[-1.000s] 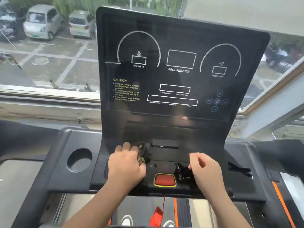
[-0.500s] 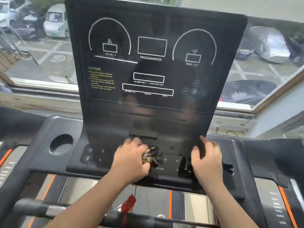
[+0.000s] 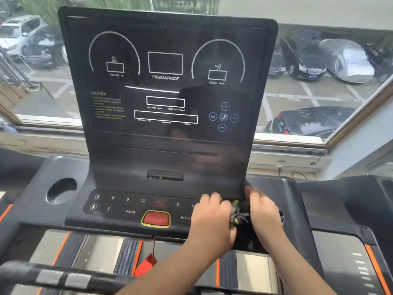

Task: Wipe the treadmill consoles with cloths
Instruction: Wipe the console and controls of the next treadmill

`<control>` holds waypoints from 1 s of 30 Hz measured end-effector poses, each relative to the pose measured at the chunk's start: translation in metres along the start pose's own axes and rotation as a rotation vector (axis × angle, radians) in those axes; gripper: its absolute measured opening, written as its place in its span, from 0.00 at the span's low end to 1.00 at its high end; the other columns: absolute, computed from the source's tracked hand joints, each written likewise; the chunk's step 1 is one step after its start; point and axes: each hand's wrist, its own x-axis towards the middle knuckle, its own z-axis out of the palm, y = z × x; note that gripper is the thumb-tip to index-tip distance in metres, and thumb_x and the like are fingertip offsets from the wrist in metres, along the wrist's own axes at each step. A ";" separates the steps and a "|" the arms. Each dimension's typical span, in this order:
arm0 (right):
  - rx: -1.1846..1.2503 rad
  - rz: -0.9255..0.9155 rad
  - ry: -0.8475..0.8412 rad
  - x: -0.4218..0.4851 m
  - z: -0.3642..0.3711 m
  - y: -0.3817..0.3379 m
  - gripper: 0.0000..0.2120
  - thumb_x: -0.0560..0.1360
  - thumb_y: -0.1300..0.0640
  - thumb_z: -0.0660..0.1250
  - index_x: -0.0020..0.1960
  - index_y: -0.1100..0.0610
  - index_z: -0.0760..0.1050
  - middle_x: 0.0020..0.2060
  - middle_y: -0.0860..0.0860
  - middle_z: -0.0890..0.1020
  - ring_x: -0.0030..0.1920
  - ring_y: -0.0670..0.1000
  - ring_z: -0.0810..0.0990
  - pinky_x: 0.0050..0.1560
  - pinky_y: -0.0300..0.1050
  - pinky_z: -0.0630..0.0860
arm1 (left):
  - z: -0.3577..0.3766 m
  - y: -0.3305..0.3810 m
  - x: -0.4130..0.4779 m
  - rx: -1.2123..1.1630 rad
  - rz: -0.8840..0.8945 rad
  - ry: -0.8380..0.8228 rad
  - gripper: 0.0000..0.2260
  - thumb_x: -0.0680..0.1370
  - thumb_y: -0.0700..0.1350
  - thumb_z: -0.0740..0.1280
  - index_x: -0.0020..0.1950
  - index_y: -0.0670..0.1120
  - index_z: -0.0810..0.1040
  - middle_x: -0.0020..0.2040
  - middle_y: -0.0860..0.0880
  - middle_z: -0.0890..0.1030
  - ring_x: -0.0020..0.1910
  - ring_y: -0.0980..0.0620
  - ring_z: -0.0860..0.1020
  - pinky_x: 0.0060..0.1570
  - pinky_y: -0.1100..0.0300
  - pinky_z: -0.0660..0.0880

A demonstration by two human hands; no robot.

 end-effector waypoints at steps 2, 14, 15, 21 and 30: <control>0.037 0.007 -0.062 0.006 -0.005 0.005 0.21 0.77 0.33 0.52 0.47 0.39 0.82 0.56 0.47 0.85 0.64 0.54 0.81 0.71 0.57 0.73 | 0.001 -0.007 0.005 0.010 0.034 0.005 0.16 0.65 0.55 0.68 0.49 0.51 0.76 0.50 0.48 0.76 0.48 0.42 0.76 0.41 0.51 0.77; 0.301 0.083 -0.136 0.016 -0.012 0.017 0.27 0.88 0.41 0.47 0.67 0.53 0.80 0.61 0.49 0.85 0.62 0.44 0.82 0.63 0.38 0.74 | 0.015 0.015 0.010 -0.088 0.168 0.006 0.16 0.67 0.57 0.63 0.50 0.51 0.74 0.51 0.49 0.75 0.49 0.43 0.73 0.44 0.49 0.78; 0.296 0.080 -0.145 0.015 -0.013 0.016 0.28 0.87 0.40 0.46 0.68 0.53 0.80 0.61 0.49 0.85 0.62 0.45 0.82 0.62 0.38 0.74 | 0.012 0.008 0.019 -0.052 0.199 0.005 0.16 0.69 0.56 0.63 0.53 0.51 0.74 0.53 0.49 0.75 0.51 0.43 0.73 0.47 0.49 0.78; 0.287 0.071 -0.221 0.013 -0.015 0.023 0.28 0.87 0.39 0.45 0.73 0.49 0.75 0.63 0.45 0.83 0.68 0.46 0.79 0.63 0.38 0.74 | 0.002 -0.011 0.061 0.005 -0.095 0.130 0.21 0.72 0.52 0.70 0.64 0.51 0.76 0.60 0.48 0.74 0.57 0.42 0.72 0.53 0.49 0.74; 0.331 0.087 -0.161 0.019 -0.013 0.023 0.29 0.87 0.40 0.47 0.70 0.55 0.78 0.63 0.49 0.84 0.65 0.46 0.81 0.70 0.45 0.73 | -0.003 -0.008 0.030 -0.075 0.270 -0.092 0.15 0.70 0.55 0.62 0.53 0.51 0.75 0.54 0.50 0.75 0.54 0.45 0.71 0.50 0.51 0.76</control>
